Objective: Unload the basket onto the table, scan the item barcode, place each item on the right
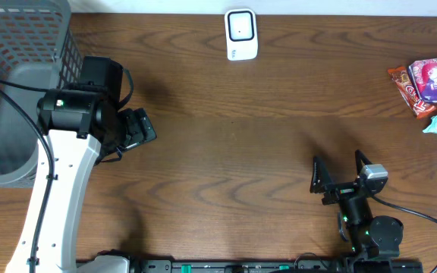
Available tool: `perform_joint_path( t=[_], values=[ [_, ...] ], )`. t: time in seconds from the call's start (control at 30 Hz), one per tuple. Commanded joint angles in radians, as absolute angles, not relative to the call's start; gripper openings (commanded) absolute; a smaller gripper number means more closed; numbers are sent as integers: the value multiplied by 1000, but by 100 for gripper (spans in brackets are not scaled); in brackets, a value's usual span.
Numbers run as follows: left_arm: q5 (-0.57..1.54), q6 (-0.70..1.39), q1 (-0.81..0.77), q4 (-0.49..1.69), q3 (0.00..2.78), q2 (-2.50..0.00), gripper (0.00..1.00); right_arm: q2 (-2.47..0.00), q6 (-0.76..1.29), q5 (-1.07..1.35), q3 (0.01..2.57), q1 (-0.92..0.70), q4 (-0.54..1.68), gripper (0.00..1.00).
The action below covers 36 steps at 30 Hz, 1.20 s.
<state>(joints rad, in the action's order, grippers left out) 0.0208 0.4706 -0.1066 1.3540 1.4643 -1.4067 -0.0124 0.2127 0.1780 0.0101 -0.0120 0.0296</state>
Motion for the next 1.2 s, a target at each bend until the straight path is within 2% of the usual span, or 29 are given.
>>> perform_joint_path(
  t=[0.0,1.17],
  values=[
    [15,467,-103,1356,1468,-1411,98,-5,167,155,6,7,65,99],
    [15,467,-103,1356,1468,-1411,98,-5,134,94,6,99,71,99]
  ],
)
